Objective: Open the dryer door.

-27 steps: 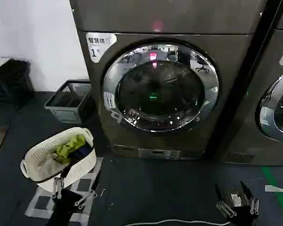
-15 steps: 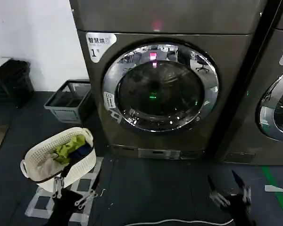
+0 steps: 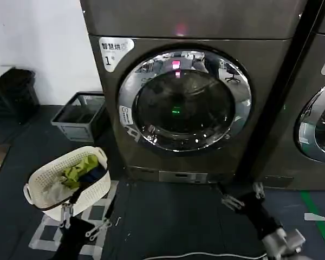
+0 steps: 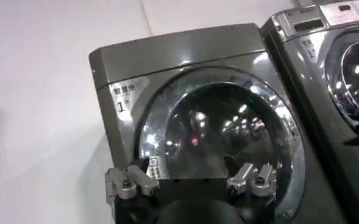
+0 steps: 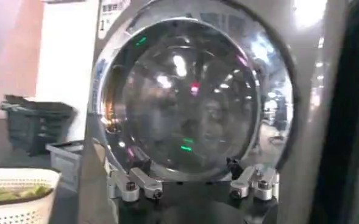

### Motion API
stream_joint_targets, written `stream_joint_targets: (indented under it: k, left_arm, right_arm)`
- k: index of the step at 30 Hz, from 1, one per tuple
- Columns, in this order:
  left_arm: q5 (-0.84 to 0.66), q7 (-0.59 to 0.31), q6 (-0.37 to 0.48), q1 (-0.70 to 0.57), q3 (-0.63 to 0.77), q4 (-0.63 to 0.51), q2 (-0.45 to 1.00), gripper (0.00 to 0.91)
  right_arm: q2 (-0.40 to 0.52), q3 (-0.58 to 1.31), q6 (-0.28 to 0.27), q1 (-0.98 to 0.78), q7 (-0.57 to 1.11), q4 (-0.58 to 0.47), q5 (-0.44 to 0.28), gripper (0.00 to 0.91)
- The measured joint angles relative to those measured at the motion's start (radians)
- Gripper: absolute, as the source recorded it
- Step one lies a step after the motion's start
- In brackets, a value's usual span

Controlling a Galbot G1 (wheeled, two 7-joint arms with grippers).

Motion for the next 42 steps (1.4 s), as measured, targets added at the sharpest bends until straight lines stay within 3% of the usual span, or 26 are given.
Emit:
stream_joint_targets:
  k: [8, 16, 42]
  left_arm:
    - [0.003, 0.001, 0.000, -0.006, 0.006, 0.009, -0.005, 0.907]
    - [0.005, 0.001, 0.001, -0.010, 0.006, 0.016, -0.008, 0.907]
    - [0.001, 0.001, -0.004, -0.007, -0.002, 0.023, -0.016, 0.907]
  right_arm:
    - [-0.062, -0.186, 0.017, 0.212, 0.018, -0.090, 0.013, 0.907]
    - [-0.067, -0.379, 0.017, 0.448, 0.050, -0.184, 0.053, 0.907]
    - [0.070, -0.792, 0.004, 0.940, 0.089, -0.495, 0.087, 0.907]
